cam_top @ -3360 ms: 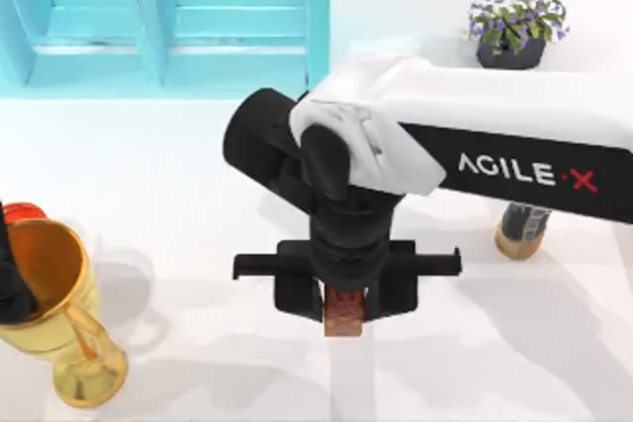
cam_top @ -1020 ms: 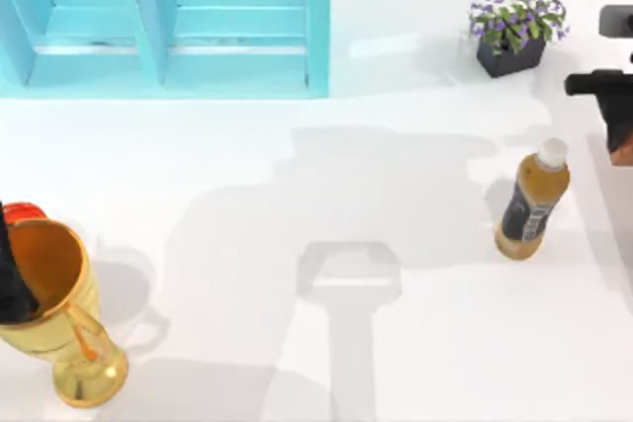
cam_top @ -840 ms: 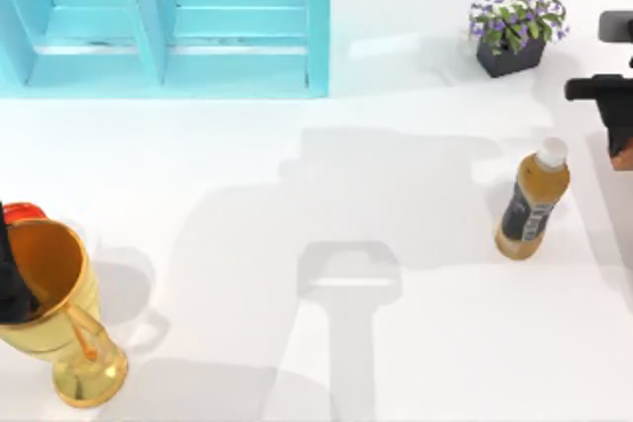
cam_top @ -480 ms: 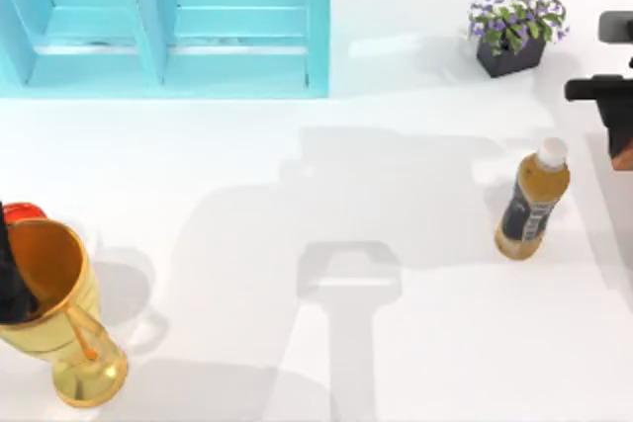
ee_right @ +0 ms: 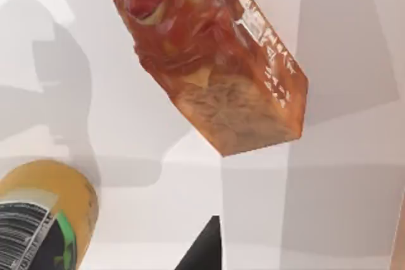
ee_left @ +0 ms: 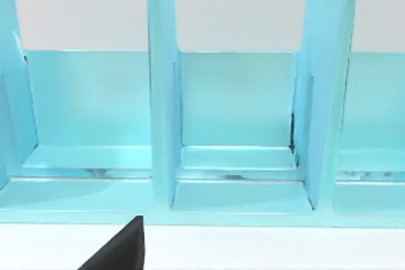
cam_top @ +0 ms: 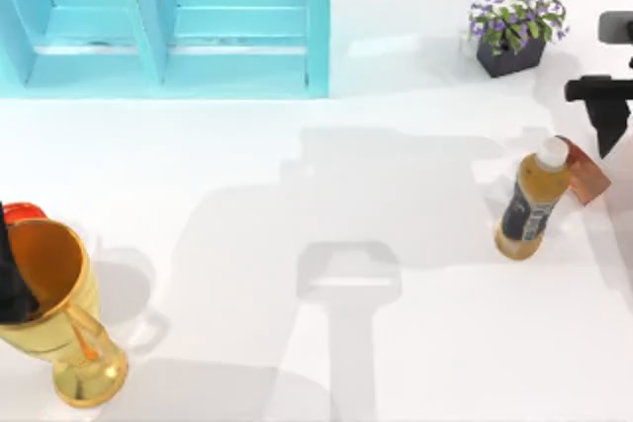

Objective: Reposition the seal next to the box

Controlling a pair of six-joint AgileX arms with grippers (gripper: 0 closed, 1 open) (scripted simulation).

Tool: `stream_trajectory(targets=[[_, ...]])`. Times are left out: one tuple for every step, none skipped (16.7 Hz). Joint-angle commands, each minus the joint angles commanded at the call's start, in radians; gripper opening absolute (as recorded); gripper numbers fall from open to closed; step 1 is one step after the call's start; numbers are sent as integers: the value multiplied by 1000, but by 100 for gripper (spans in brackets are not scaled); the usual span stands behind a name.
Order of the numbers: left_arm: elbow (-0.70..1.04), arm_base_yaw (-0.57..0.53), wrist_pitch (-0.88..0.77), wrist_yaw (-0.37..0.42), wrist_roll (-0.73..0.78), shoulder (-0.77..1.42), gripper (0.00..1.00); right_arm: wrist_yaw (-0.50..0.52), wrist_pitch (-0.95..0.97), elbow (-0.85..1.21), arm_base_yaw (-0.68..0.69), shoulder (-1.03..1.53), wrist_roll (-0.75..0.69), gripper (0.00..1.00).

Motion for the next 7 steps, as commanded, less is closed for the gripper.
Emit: stream_trajectory(targets=[[0,0,0,0,0,0,100,0,0,0,0,0,0,98],[0,0,0,0,0,0,100,0,0,0,0,0,0,100],[0,0,0,0,0,0,100,0,0,0,0,0,0,100],[0,0,0,0,0,0,100,0,0,0,0,0,0,100],[0,0,0,0,0,0,100,0,0,0,0,0,0,100],[0,0,0,0,0,0,100,0,0,0,0,0,0,100],[0,0,0,0,0,0,100,0,0,0,0,0,0,100]])
